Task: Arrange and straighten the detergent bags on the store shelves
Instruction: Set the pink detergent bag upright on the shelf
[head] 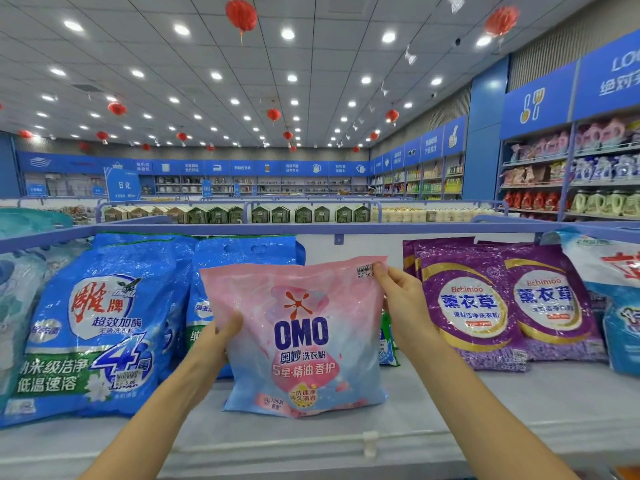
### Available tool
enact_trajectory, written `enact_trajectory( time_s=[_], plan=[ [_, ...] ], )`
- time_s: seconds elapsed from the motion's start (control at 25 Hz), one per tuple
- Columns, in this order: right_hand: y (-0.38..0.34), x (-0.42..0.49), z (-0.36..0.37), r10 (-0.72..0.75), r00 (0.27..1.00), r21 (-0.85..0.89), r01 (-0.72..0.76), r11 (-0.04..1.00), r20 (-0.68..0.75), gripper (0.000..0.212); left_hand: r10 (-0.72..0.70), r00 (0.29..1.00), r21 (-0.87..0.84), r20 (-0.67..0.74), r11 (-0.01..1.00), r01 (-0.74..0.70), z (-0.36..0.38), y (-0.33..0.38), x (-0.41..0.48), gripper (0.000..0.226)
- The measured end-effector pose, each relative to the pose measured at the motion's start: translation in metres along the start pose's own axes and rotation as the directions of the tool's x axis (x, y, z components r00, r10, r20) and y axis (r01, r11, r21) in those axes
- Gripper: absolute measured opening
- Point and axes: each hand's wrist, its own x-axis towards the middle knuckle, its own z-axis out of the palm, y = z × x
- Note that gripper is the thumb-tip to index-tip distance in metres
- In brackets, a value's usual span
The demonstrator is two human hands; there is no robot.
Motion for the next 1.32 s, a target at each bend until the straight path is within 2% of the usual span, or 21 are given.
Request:
enact_trajectory(
  time_s=[0.2, 0.32, 0.4, 0.48, 0.52, 0.64, 0.72, 0.8, 0.88, 0.92, 1.0, 1.12, 1.2, 1.28, 1.32],
  plan=[
    [0.001, 0.002, 0.009, 0.006, 0.998, 0.023, -0.005, 1.000, -0.060, 0.026, -0.172, 0.971, 0.160, 0.169, 0.976, 0.145, -0.020, -0.021, -0.008, 0.105],
    [0.004, 0.003, 0.007, 0.047, 0.998, 0.062, -0.044, 0.997, -0.047, 0.024, -0.259, 0.946, 0.352, 0.195, 0.919, 0.178, -0.028, -0.027, -0.015, 0.084],
    [0.012, 0.004, 0.002, 0.064, 0.996, 0.119, -0.072, 0.990, 0.065, 0.025, -0.279, 0.947, 0.421, 0.158, 0.887, 0.191, -0.028, -0.030, -0.015, 0.060],
    [0.027, 0.000, -0.008, 0.096, 0.965, 0.047, -0.110, 0.993, 0.245, 0.066, -0.247, 0.961, 0.467, 0.128, 0.869, 0.161, -0.027, -0.032, -0.013, 0.048],
    [0.036, -0.005, -0.012, 0.135, 0.935, -0.035, -0.131, 0.991, 0.329, 0.076, -0.224, 0.969, 0.485, 0.108, 0.863, 0.146, -0.026, -0.034, -0.013, 0.045],
    [0.054, -0.024, -0.025, 0.311, 0.833, -0.248, -0.216, 0.944, 0.457, 0.072, -0.179, 0.982, 0.514, 0.065, 0.849, 0.121, -0.021, -0.034, -0.017, 0.036],
    [0.057, -0.030, -0.033, 0.421, 0.760, -0.331, -0.283, 0.900, 0.495, 0.077, -0.197, 0.977, 0.530, 0.087, 0.839, 0.122, -0.024, -0.032, -0.014, 0.035],
    [0.058, -0.028, -0.035, 0.466, 0.747, -0.406, -0.285, 0.869, 0.474, 0.076, -0.214, 0.966, 0.557, 0.146, 0.825, 0.099, -0.032, -0.031, -0.010, 0.035],
    [0.059, -0.025, -0.028, 0.475, 0.811, -0.500, -0.272, 0.823, 0.341, 0.065, -0.226, 0.960, 0.580, 0.168, 0.809, 0.089, -0.037, -0.031, -0.010, 0.039],
    [0.061, -0.024, -0.022, 0.461, 0.854, -0.532, -0.280, 0.799, 0.244, 0.067, -0.221, 0.960, 0.586, 0.170, 0.806, 0.082, -0.036, -0.031, -0.013, 0.042],
    [0.065, -0.024, -0.011, 0.448, 0.891, -0.563, -0.335, 0.755, 0.070, 0.080, -0.203, 0.962, 0.588, 0.185, 0.807, 0.058, -0.035, -0.032, -0.017, 0.050],
    [0.069, -0.024, -0.001, 0.496, 0.868, -0.484, -0.426, 0.764, 0.018, 0.097, -0.204, 0.950, 0.501, 0.236, 0.863, 0.061, -0.032, -0.024, -0.021, 0.058],
    [0.073, -0.022, -0.009, 0.556, 0.821, -0.327, -0.493, 0.806, 0.134, 0.106, -0.232, 0.935, 0.323, 0.270, 0.936, 0.139, -0.026, -0.017, -0.017, 0.057],
    [0.070, -0.023, -0.020, 0.551, 0.783, -0.236, -0.499, 0.834, 0.289, 0.089, -0.263, 0.944, 0.115, 0.200, 0.963, 0.244, -0.016, -0.013, -0.009, 0.056],
    [0.069, -0.024, -0.025, 0.532, 0.761, -0.251, -0.470, 0.846, 0.371, 0.074, -0.286, 0.946, 0.047, 0.151, 0.958, 0.282, -0.010, -0.012, -0.007, 0.066]
  ],
)
